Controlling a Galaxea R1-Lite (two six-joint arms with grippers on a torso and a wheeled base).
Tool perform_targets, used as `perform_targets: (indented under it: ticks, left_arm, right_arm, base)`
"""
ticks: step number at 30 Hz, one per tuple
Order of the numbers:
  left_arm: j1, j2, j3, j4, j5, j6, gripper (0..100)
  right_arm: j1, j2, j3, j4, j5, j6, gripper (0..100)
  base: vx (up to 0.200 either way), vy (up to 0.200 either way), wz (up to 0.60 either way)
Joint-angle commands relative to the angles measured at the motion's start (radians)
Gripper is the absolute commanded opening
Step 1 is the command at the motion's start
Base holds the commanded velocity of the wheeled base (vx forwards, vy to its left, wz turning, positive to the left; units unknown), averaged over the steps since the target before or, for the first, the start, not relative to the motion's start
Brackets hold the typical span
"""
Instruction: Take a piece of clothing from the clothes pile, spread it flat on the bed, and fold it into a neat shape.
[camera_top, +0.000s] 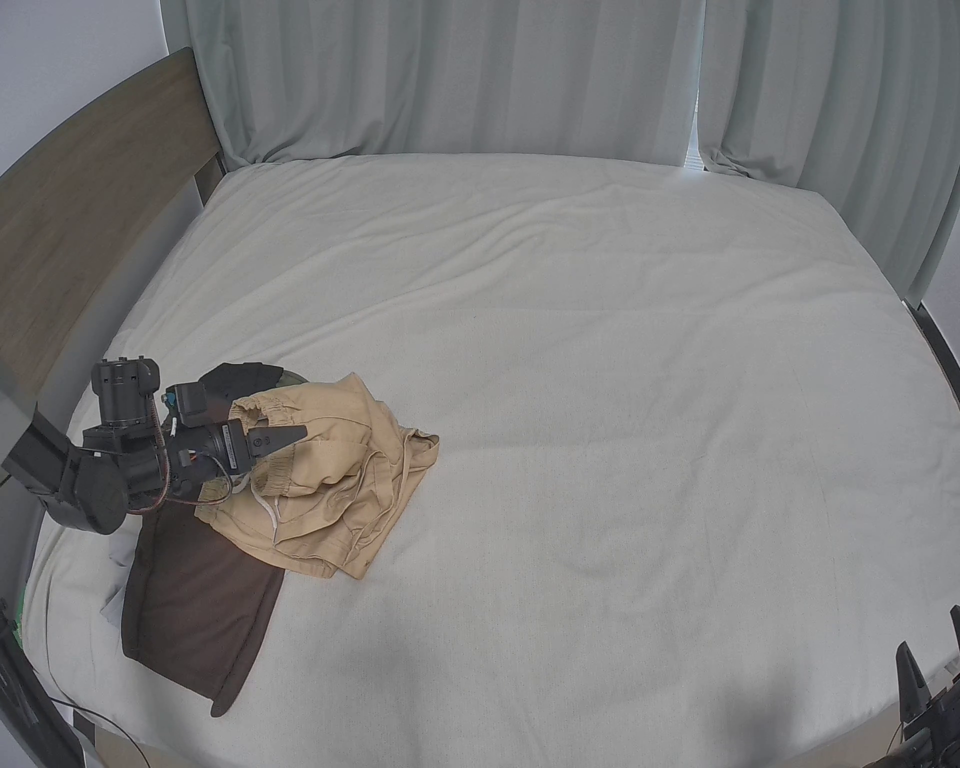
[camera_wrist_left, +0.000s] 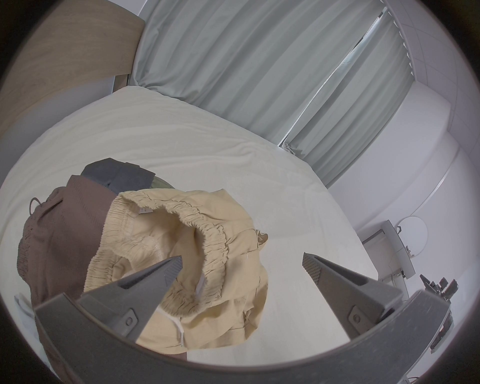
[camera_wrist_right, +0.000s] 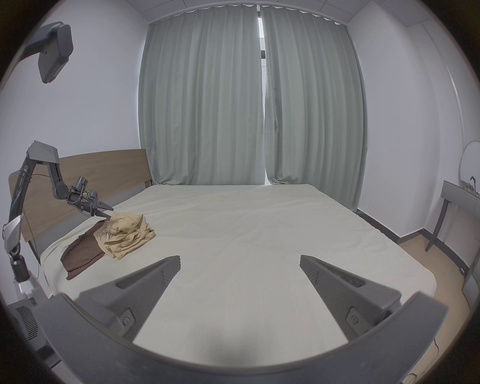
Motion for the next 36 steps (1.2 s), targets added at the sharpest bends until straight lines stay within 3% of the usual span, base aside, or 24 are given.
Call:
perform_targets:
  ticks: [1, 9, 25, 26, 36]
  left_arm:
    - [-0.024, 0.049, -0.026, -0.015, 0.001, -0.001, 100]
    - [-0.066, 0.1, -0.083, -0.022, 0.038, -0.002, 100]
    - [-0.09, 0.14, -0.118, -0.024, 0.038, -0.009, 100]
    - [-0.09, 0.14, -0.118, -0.024, 0.038, -0.01, 0]
    - [-0.09, 0.204, -0.147, -0.108, 0.039, -0.035, 0]
  right_arm:
    - [0.0, -0.016, 0.018, 0.0, 0.001, 0.0, 100]
    - [0.0, -0.016, 0.018, 0.0, 0.001, 0.0, 100]
    - [0.0, -0.016, 0.018, 0.0, 0.001, 0.002, 100]
    - [0.0, -0.016, 0.018, 0.0, 0.001, 0.0, 100]
    - [0.0, -0.016, 0.018, 0.0, 0.001, 0.002, 100]
  base:
    - [0.0, 0.0, 0.0]
    - [0.0, 0.0, 0.0]
    - [0.0, 0.0, 0.0]
    - [0.0, 0.0, 0.0]
    - [0.0, 0.0, 0.0]
